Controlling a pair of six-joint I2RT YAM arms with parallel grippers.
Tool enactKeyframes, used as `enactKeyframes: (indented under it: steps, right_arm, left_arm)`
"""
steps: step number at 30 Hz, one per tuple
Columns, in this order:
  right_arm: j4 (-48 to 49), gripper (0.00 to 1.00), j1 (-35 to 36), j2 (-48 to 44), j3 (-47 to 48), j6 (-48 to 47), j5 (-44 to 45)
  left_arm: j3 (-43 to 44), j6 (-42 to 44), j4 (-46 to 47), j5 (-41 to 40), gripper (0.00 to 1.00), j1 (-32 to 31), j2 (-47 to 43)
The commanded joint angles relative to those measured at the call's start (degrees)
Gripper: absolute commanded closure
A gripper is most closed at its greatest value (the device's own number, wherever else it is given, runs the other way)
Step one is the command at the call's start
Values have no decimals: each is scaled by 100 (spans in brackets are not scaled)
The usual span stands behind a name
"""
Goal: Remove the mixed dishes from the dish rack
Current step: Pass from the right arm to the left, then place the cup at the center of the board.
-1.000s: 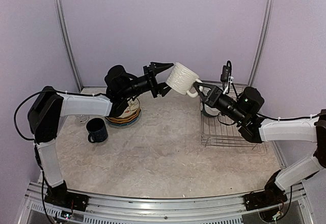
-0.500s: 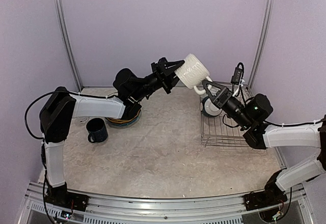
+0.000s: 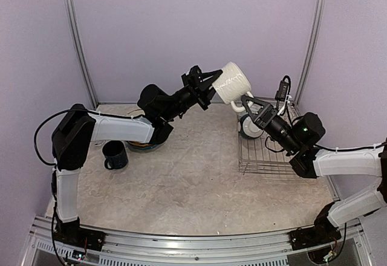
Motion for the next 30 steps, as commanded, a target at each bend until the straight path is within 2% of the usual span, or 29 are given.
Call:
enactKeyframes:
  steps: [1,5,7,12,14,19,23,25,26,28,30]
  right_arm:
    - [-247,71,37,-266,62,-399,-25]
    - [-615,42,29,-197,193,-501,56]
    - [-870,34,31,-152,290,-563,86]
    - [-1580,21,16,-154,425,-763,140]
    - [-2162,14,19,-235,501,-966,263]
    - [-3758,5,12,-594,604,-1725,809]
    - [-4571,0,4,-947,497,-2110,1181]
    - [-4810,0,3,-1130,426,-2204,1325]
    - [-4900,0,0,-1223,388,-2236,1380]
    - [-5018,0,-6,-1371,305,-2271,1459]
    - [-5103,0,-6,-1482,251,-2281,1512]
  left_arm:
    - [-37,220,126,-306,100,42,-49]
    - [-187,223,151,-404,100,64,-165]
    - [-216,196,180,-403,100,101,-171]
    - [-594,274,-11,-264,100,261,-335]
    - [-974,372,-224,-158,100,396,-505]
    - [-2206,917,-1121,383,100,802,-1316]
    - [-2793,2092,-3014,772,100,1029,-2217]
    - [-2756,2975,-4642,685,100,1069,-2826]
    - [-2596,3480,-5871,534,100,1053,-3017]
    - [-2084,4488,-7919,-64,100,916,-3357]
    - [-1531,5265,-9428,-755,100,746,-3490]
